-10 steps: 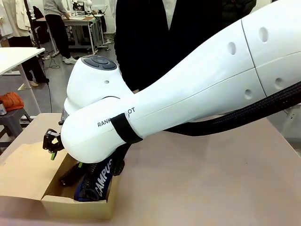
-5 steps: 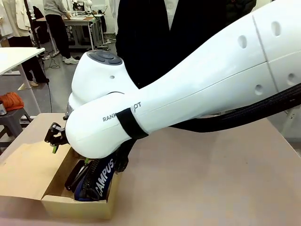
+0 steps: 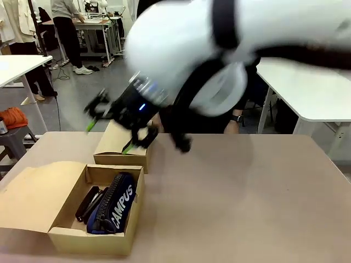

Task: Place items inside the box.
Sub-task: Pick up a Pencil pouch or Stapler and place it inside the Mailer Box closest to the robot.

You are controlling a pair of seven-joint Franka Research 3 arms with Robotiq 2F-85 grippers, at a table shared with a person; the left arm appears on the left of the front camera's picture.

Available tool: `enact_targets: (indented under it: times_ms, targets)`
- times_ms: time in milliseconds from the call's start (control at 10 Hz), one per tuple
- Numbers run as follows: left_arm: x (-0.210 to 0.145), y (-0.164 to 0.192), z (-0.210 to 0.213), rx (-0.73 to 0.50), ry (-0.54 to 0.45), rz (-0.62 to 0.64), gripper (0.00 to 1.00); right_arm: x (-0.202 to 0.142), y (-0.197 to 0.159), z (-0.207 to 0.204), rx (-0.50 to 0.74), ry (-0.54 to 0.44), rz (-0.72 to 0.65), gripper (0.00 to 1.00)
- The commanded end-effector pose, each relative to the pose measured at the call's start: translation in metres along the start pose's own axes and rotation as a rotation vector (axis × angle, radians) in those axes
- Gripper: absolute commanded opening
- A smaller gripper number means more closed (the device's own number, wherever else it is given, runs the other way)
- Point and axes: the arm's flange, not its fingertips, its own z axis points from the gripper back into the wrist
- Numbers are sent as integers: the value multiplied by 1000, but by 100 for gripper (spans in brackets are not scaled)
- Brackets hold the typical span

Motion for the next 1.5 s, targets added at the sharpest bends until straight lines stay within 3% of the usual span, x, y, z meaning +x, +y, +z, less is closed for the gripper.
enact_targets:
  times_ms: [0, 300, 600, 700, 900, 1100, 1200, 1300, 1400]
  targets:
    - [0, -1, 0, -19, -11, -15, 100, -11, -122, 121, 123, 22, -66, 100]
    - [0, -1, 0, -19, -11, -15, 100, -19, -195, 187, 297, 20, -82, 100]
    - [0, -1, 0, -19, -11, -15, 100, -60, -290, 249, 565, 30, -30, 100]
    - [0, -1, 0, -19, -11, -15, 100, -72, -326, 255, 568, -47, -110, 100]
    - [0, -1, 0, -19, -11, -15, 100, -100, -400, 239, 619, -31, -161, 100]
    - [0, -1, 0, -19, -11, -15, 100, -136, -467, 187, 602, 82, -201, 100]
    - [0, -1, 0, -19, -11, -15, 100, -149, -482, 166, 592, 55, -239, 100]
    - [0, -1, 0, -19, -11, -15, 100, -150, -482, 147, 530, 45, -279, 100]
    - [0, -1, 0, -19, -11, -15, 100, -38, -461, 287, 608, 62, -249, 100]
